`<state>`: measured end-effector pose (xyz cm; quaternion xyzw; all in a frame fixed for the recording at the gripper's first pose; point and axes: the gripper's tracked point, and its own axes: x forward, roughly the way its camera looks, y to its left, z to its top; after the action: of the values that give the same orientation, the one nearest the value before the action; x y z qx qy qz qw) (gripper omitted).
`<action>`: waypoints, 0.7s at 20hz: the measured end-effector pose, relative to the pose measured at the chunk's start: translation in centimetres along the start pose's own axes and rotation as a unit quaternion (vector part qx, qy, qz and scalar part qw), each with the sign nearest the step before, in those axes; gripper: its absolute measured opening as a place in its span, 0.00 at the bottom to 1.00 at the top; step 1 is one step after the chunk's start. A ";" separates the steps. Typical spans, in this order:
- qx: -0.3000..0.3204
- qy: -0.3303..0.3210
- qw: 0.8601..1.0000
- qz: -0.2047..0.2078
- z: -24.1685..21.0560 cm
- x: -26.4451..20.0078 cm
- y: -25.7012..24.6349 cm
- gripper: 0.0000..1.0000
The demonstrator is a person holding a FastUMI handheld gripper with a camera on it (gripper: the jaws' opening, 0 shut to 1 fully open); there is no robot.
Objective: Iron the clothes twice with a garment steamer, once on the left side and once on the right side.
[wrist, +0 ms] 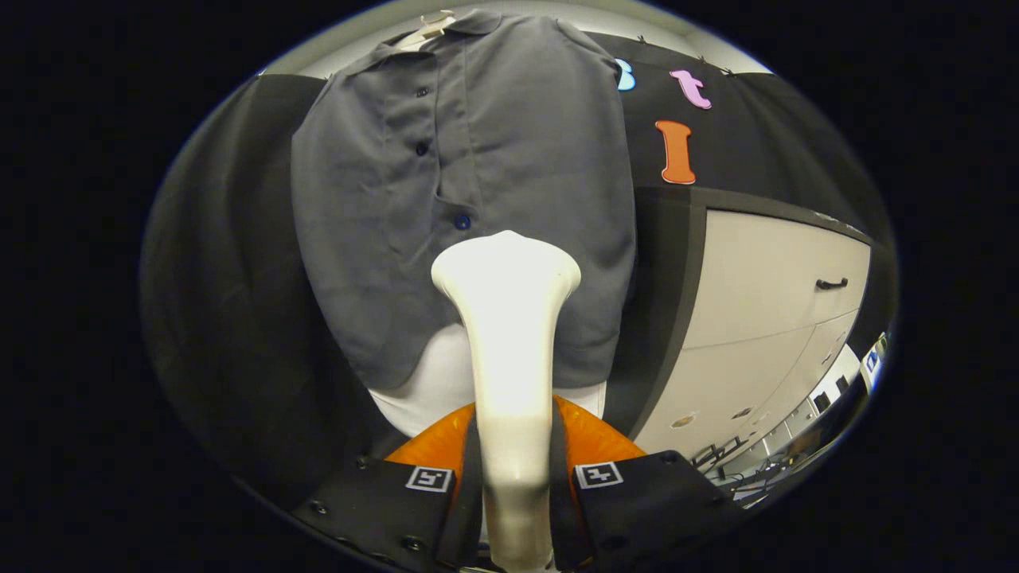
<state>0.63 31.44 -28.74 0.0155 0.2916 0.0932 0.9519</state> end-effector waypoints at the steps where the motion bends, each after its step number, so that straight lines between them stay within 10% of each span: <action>1: 0.002 -0.014 1.000 0.007 1.5 -0.6 0.5 0.42; 14: -0.062 -0.192 0.977 0.074 18.5 -3.6 7.2 0.42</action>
<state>6.84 38.32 -10.81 -0.0044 0.0954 0.1767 0.9796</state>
